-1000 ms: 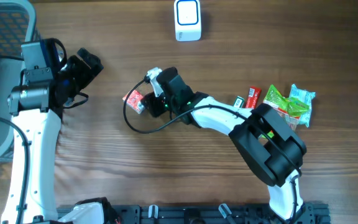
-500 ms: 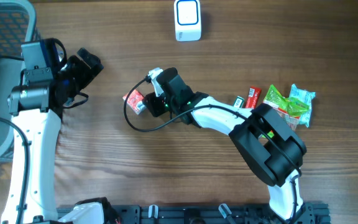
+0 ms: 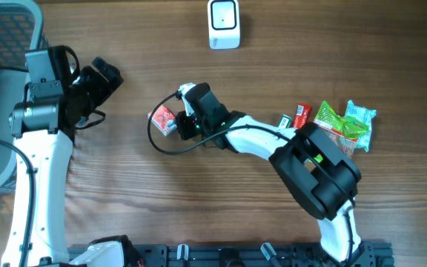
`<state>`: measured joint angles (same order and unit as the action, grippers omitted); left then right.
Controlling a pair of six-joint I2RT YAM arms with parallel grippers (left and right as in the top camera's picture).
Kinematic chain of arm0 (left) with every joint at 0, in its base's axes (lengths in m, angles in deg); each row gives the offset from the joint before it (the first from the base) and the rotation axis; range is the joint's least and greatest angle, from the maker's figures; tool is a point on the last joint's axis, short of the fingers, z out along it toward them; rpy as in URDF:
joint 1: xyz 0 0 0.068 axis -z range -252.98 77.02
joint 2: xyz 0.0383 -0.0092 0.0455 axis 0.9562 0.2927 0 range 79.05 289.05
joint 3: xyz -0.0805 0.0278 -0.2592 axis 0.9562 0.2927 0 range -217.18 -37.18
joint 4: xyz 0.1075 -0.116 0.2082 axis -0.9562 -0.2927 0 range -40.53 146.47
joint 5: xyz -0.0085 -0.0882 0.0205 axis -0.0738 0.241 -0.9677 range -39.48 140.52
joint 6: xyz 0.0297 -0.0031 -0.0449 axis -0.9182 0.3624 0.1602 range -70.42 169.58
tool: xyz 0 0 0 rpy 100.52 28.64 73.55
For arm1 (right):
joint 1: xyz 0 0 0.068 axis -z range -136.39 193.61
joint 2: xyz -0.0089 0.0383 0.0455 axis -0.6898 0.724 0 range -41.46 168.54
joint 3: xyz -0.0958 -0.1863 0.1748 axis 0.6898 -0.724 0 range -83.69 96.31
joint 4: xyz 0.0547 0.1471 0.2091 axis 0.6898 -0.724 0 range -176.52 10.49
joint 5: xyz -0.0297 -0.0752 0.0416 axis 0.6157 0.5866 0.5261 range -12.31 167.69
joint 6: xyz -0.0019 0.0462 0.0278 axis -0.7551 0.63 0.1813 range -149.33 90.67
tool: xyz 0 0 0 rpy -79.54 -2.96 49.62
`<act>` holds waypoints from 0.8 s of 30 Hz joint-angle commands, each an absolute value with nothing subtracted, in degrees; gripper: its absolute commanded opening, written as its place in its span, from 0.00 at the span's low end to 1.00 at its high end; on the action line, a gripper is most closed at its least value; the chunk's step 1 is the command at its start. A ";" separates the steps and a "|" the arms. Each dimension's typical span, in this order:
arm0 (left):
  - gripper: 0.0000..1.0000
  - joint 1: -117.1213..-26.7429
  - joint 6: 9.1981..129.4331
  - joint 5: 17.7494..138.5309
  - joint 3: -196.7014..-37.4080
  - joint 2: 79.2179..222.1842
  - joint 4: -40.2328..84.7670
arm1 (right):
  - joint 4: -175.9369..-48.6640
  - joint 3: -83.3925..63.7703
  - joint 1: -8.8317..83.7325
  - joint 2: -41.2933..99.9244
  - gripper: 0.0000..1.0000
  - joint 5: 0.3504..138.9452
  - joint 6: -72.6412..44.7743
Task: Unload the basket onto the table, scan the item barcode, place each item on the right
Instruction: 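Reach the right gripper to the red-and-white small box, then grasp the red-and-white box and pull it rightward with the right gripper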
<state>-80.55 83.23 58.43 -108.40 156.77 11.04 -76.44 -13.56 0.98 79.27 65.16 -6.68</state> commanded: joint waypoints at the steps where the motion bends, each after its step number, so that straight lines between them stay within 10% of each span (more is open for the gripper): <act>1: 1.00 -80.66 82.79 57.92 -108.44 156.20 11.17 | -83.70 -13.89 3.17 73.28 0.09 75.12 -6.87; 7: 1.00 -80.66 82.79 57.92 -108.44 156.20 11.15 | -94.80 -13.89 3.41 67.03 0.11 79.98 -8.71; 11: 1.00 -80.66 82.79 57.92 -108.44 156.20 11.17 | -89.47 -13.91 3.39 67.10 0.48 71.58 -8.53; 24: 1.00 -80.66 82.79 57.92 -108.44 156.20 11.17 | -75.81 -13.91 1.94 80.01 0.60 64.50 -8.32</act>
<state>-80.55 83.23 58.45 -108.40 156.77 11.04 -76.36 -14.02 2.58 76.56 68.26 -8.36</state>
